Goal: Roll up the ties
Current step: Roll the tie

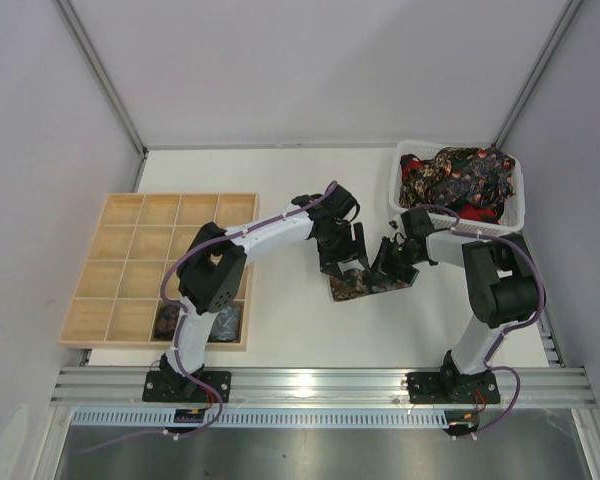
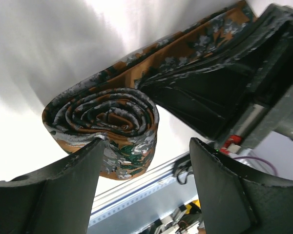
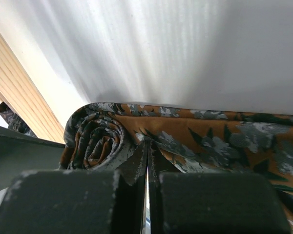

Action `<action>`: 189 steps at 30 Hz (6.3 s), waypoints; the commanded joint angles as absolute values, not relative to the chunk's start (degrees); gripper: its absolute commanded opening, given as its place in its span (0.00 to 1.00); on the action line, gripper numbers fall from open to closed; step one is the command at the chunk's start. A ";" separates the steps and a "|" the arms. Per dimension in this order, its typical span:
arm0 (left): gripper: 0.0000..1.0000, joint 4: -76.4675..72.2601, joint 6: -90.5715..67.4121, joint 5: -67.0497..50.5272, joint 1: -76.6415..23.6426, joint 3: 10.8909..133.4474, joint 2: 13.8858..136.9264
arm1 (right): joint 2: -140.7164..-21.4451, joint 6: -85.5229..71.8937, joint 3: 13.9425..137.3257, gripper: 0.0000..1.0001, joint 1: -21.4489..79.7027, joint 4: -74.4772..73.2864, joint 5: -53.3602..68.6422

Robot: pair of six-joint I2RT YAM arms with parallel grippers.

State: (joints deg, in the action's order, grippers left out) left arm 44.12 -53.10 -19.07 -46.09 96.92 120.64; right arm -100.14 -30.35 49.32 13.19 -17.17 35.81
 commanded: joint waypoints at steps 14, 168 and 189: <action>0.77 38.50 -54.76 -19.86 -45.62 95.81 114.61 | -95.89 -25.41 53.69 0.00 11.78 -24.86 30.59; 0.79 19.87 -50.54 -39.29 -39.82 89.12 117.95 | -93.43 -41.39 45.44 0.11 16.61 -18.81 17.04; 0.79 18.98 -53.44 -40.09 -42.71 93.25 119.10 | -83.24 -36.21 50.80 0.13 12.93 -29.00 16.69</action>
State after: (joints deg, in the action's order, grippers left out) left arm 20.49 -52.10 -39.42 -42.22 91.00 120.70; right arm -86.13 -37.41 48.16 14.37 -27.11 15.92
